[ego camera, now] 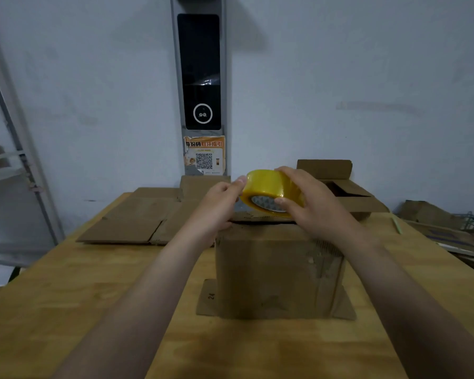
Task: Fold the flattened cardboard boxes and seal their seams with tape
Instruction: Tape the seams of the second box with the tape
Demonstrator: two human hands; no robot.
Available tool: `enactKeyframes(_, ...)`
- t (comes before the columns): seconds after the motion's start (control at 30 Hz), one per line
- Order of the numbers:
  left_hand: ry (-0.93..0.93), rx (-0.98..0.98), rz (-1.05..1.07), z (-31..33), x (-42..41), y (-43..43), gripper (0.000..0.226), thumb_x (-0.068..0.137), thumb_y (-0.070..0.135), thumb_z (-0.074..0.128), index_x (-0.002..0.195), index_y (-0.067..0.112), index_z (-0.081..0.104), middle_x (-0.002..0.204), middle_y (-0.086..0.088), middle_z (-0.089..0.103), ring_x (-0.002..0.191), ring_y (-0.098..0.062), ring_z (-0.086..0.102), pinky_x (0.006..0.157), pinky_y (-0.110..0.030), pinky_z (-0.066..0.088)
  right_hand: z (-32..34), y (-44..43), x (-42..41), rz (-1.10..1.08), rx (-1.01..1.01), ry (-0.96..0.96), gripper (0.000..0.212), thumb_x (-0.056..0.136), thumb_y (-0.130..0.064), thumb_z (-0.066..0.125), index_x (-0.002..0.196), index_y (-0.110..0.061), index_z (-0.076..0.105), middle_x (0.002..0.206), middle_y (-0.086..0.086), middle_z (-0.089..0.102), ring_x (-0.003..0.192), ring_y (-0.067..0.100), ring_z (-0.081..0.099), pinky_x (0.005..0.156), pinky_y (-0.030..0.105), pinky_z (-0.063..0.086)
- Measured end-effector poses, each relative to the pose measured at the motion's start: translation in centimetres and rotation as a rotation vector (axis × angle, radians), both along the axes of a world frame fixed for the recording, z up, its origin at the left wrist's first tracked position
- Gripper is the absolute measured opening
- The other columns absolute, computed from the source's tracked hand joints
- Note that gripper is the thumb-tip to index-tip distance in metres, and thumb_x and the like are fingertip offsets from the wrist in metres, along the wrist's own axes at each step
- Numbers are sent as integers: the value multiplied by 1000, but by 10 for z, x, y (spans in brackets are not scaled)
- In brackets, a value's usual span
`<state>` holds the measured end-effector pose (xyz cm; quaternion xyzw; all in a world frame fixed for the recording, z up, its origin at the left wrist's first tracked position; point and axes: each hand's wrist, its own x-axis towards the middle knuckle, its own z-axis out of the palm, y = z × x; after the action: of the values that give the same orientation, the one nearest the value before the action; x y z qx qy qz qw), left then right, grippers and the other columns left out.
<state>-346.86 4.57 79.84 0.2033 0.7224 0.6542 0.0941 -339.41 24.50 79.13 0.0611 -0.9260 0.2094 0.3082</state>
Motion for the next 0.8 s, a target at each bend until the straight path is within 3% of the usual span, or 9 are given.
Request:
enactKeyframes(0.13,131,-139,59,7,-3,4,37,102,56,49,100,19,52,99,0,58,92,-23,61,93,-52,55,3,-5,-1,3,66,22,55,99,-35,61,149,-28,38,132,-4,52,112,17,52,91,45,50)
enactKeyframes(0.33,202,-270,66,5,-9,7,17,107,32,44,100,21,54,94,-2,57,85,-21,58,82,-46,56,7,-11,5,-83,259,-32,57,100,-39,60,150,-35,33,136,-9,49,120,15,47,85,40,51)
enactKeyframes(0.5,261,-273,70,3,-2,7,28,108,48,37,100,23,47,93,-2,57,89,-23,63,90,-53,54,14,-11,8,-71,231,-8,56,100,-41,58,150,-34,33,133,-9,49,118,16,49,83,42,50)
enactKeyframes(0.6,347,-305,62,4,1,7,29,108,48,34,98,24,45,91,-4,56,88,-28,64,77,-48,55,18,-11,12,-97,268,11,57,100,-43,56,152,-33,33,134,-8,50,119,16,49,79,38,47)
enactKeyframes(0.7,443,-369,109,4,1,11,23,111,36,35,95,22,45,85,-3,55,76,-21,54,65,-37,43,21,-11,14,-110,356,4,59,99,-42,58,152,-32,33,137,-7,50,120,17,48,75,32,40)
enactKeyframes(0.8,388,-300,128,9,1,13,22,110,31,40,92,21,49,97,-8,62,85,-24,60,77,-48,56,23,-8,16,-103,330,19,60,99,-44,58,153,-33,34,139,-8,51,123,17,49,79,34,46)
